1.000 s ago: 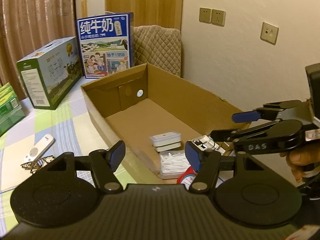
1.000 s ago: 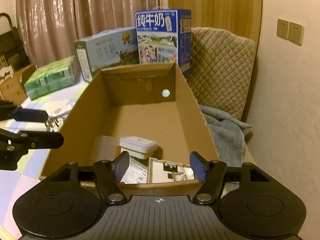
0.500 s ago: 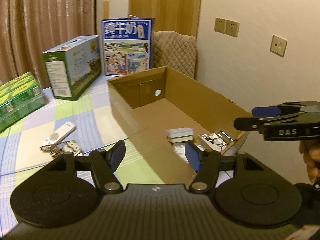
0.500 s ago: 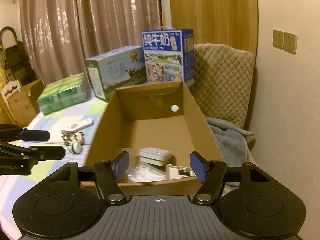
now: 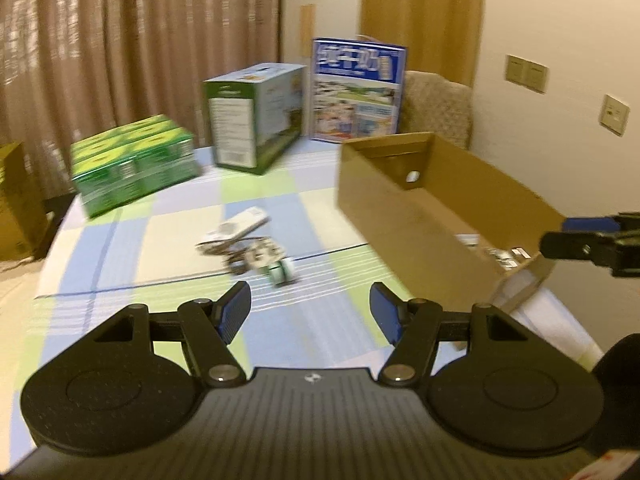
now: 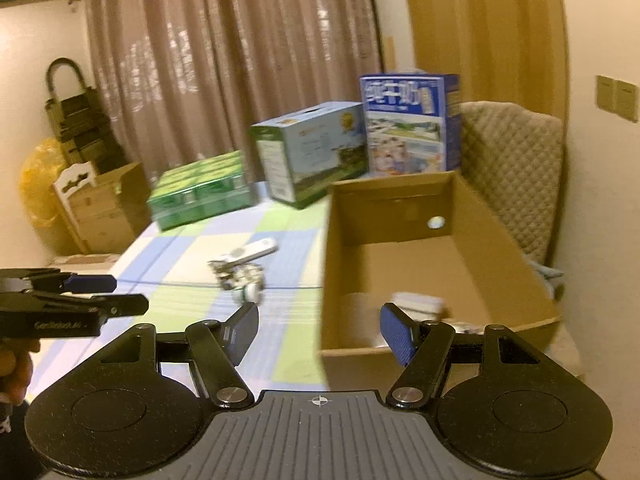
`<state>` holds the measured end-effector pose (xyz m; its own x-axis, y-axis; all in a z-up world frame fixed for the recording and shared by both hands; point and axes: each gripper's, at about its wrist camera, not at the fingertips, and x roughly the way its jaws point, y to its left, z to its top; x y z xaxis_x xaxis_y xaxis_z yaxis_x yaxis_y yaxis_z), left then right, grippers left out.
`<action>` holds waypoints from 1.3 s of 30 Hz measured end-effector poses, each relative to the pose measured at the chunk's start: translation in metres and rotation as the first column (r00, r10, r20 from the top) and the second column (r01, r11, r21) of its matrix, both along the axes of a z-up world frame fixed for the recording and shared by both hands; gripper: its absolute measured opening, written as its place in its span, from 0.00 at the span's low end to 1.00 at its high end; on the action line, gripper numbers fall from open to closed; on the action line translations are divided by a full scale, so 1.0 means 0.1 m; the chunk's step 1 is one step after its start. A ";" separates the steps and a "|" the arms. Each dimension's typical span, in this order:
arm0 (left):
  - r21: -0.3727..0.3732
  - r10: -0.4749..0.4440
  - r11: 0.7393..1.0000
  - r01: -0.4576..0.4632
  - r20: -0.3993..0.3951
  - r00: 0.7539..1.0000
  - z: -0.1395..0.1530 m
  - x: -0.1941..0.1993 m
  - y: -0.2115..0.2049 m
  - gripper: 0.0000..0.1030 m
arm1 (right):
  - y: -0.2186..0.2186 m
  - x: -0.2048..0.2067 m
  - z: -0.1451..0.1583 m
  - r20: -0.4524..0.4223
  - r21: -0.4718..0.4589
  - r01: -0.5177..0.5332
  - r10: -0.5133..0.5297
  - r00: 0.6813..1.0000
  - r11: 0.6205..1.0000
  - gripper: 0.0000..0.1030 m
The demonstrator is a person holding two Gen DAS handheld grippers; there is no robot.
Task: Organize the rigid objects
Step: 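Move both grippers back over the plug and bottle on the table, then grasp the green-and-white bottle with the right gripper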
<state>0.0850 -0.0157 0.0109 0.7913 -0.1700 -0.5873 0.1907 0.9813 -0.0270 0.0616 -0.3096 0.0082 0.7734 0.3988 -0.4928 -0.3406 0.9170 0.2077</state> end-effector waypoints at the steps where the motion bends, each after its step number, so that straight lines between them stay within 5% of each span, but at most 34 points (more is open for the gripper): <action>1: 0.000 0.014 1.000 -0.014 0.000 1.000 -0.01 -0.02 0.08 0.59 | 0.07 -0.02 -0.01 -0.003 0.000 -0.014 0.014 1.000 1.000 0.63; 18: 0.006 0.139 0.990 -0.139 -0.018 0.990 -0.23 0.06 0.70 0.59 | 0.91 0.13 -0.32 -0.054 -0.017 -0.109 0.108 0.993 0.994 0.63; 39: 0.067 0.148 0.987 -0.144 -0.053 0.988 -1.05 1.30 0.93 0.63 | 1.67 1.40 -1.16 -0.090 -0.072 -0.066 0.060 0.994 0.995 0.60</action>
<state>0.2153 0.0770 -0.0943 0.7694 -0.0163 -0.6386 0.0451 0.9986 0.0288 0.2020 -0.1426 -0.1082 0.7006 0.4046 -0.5878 -0.3815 0.9085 0.1706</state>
